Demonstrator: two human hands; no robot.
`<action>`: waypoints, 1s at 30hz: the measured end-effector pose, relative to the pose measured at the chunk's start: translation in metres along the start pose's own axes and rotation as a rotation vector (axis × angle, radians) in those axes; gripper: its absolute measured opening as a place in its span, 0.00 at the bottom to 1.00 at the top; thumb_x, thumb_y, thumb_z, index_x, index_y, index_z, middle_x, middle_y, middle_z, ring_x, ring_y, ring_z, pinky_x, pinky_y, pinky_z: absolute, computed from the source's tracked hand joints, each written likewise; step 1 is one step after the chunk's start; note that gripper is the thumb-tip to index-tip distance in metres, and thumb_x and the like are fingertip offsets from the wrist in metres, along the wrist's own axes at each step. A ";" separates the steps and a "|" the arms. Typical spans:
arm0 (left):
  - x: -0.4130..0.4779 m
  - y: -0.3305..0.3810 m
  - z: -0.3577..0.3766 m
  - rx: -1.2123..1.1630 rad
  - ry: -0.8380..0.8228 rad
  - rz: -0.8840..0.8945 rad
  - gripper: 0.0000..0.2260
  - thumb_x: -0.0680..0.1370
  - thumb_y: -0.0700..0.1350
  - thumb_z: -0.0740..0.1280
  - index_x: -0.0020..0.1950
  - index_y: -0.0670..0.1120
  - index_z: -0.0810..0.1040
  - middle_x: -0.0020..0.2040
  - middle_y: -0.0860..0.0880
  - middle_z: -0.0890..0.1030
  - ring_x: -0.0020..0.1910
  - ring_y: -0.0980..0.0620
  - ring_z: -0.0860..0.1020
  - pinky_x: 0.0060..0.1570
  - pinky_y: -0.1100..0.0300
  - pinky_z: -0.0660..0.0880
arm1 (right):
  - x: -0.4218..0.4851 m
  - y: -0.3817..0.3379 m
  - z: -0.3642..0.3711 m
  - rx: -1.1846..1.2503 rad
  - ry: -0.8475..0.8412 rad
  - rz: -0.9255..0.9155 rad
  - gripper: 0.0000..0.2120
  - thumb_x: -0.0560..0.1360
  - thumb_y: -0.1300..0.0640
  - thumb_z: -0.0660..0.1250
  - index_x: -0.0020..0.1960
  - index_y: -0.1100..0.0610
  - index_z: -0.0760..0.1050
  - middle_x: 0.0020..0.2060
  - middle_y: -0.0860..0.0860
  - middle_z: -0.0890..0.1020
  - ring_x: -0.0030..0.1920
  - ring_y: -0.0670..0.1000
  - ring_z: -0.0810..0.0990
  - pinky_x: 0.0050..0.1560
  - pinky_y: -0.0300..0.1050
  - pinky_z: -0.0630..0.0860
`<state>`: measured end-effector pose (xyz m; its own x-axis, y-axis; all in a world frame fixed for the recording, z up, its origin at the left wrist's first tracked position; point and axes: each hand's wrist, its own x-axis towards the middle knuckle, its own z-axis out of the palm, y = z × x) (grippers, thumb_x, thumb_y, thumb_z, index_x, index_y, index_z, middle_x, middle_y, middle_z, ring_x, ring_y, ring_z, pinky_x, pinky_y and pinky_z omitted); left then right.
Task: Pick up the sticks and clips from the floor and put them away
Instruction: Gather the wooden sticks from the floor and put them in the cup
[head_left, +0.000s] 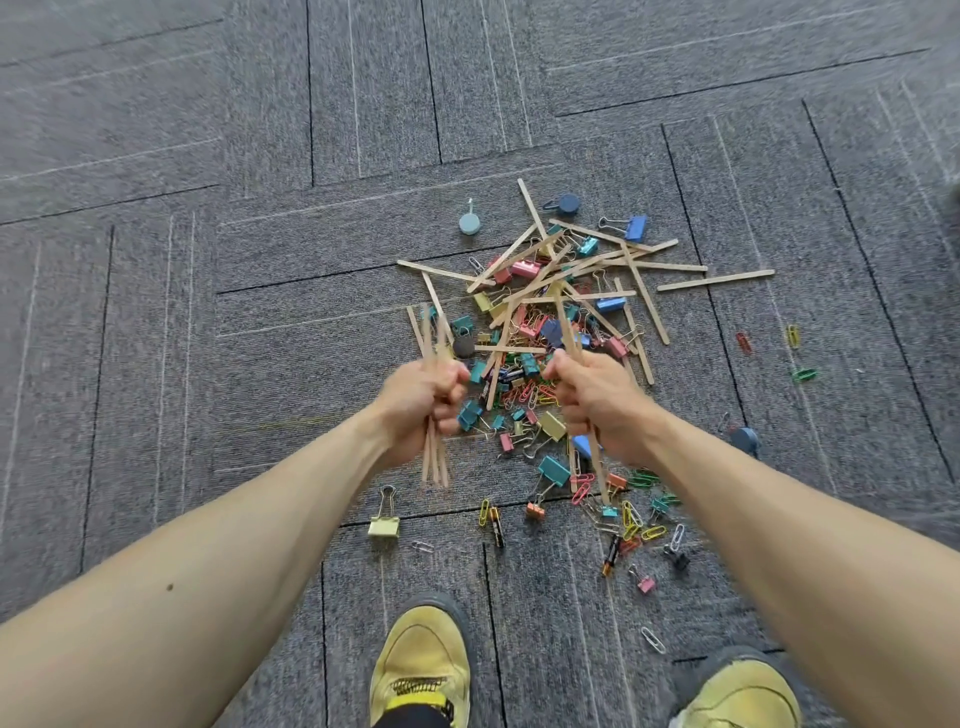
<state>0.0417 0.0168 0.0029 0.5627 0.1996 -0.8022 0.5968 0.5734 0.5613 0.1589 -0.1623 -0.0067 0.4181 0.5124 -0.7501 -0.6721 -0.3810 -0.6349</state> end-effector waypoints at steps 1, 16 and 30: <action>0.005 0.001 -0.004 0.030 0.135 0.037 0.09 0.83 0.40 0.55 0.49 0.39 0.72 0.34 0.49 0.71 0.25 0.57 0.64 0.20 0.66 0.64 | 0.002 0.000 -0.002 0.016 0.033 -0.012 0.11 0.83 0.55 0.57 0.48 0.61 0.73 0.30 0.49 0.69 0.26 0.46 0.65 0.23 0.37 0.67; 0.059 0.015 -0.013 0.795 0.674 0.121 0.15 0.77 0.51 0.70 0.38 0.42 0.75 0.36 0.47 0.77 0.30 0.52 0.72 0.30 0.60 0.70 | 0.028 -0.008 0.000 -0.961 0.394 -0.382 0.07 0.79 0.51 0.67 0.50 0.54 0.78 0.43 0.48 0.79 0.41 0.47 0.79 0.43 0.37 0.78; 0.064 0.049 -0.010 1.018 0.428 -0.057 0.08 0.80 0.39 0.65 0.41 0.38 0.74 0.47 0.43 0.80 0.28 0.53 0.68 0.22 0.63 0.66 | 0.056 -0.014 0.026 -1.290 0.209 -0.190 0.02 0.76 0.65 0.64 0.47 0.60 0.73 0.44 0.56 0.81 0.44 0.58 0.82 0.48 0.54 0.82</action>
<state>0.1017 0.0655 -0.0226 0.3921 0.5646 -0.7262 0.9179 -0.2924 0.2682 0.1758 -0.1088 -0.0349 0.6048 0.5553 -0.5708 0.4194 -0.8314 -0.3645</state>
